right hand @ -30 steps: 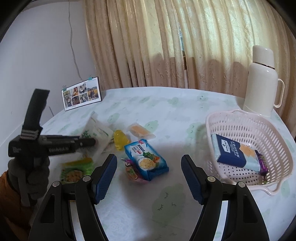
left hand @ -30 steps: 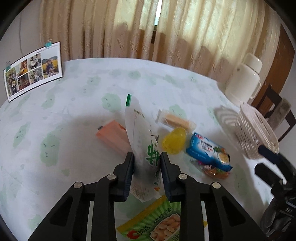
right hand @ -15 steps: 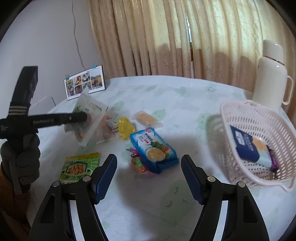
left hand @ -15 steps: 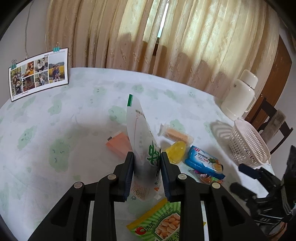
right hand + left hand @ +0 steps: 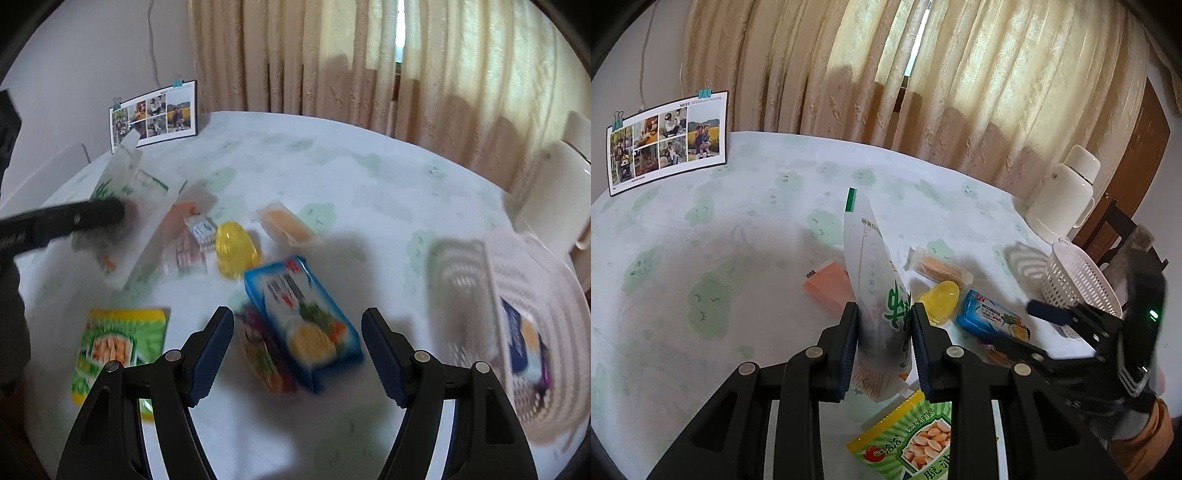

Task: Organize snacks
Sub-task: 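Grasp the blue cracker pack with the right tool and lift it, then carry the blue cracker pack with the right tool and release it into the basket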

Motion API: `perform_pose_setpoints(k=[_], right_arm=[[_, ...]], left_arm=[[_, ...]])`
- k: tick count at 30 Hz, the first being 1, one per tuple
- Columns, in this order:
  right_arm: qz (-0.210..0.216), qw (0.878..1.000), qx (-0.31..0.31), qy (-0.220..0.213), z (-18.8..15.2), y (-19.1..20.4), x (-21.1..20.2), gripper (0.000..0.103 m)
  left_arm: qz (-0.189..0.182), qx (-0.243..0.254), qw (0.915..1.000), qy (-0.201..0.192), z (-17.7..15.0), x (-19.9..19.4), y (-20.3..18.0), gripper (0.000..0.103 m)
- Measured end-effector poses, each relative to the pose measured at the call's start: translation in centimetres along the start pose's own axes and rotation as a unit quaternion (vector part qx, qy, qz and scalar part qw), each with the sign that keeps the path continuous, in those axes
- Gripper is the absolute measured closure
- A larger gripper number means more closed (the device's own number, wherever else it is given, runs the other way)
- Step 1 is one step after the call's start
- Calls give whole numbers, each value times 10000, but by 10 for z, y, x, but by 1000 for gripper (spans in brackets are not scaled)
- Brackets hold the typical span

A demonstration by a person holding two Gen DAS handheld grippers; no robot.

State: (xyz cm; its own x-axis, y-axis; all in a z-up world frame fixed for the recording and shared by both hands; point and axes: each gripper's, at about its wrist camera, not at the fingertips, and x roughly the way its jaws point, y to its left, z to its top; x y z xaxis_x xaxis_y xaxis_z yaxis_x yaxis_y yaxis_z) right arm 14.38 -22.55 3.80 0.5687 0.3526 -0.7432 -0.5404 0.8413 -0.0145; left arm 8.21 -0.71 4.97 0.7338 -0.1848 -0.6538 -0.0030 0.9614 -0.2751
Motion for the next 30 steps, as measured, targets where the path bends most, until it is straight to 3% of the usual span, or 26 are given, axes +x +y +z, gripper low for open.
perform_pose_setpoints(k=[8,12,17,30], right_arm=[[-73,9987,103,492,11,-4,44,31],[-20,9990,168,417,7,-6,42,44],[235,9987,405,199,-1,-7,31,56],[530,9886,1065,-924,1,-23,-34,57]], left_arm=[[-34,-54,10000,52,0,3,4,78],[-40,-24,10000,55,0,4,2,78],[-23,-20,10000,73,-2,5,1,78],[-12,85,9999,132,-5,10,-5,78]])
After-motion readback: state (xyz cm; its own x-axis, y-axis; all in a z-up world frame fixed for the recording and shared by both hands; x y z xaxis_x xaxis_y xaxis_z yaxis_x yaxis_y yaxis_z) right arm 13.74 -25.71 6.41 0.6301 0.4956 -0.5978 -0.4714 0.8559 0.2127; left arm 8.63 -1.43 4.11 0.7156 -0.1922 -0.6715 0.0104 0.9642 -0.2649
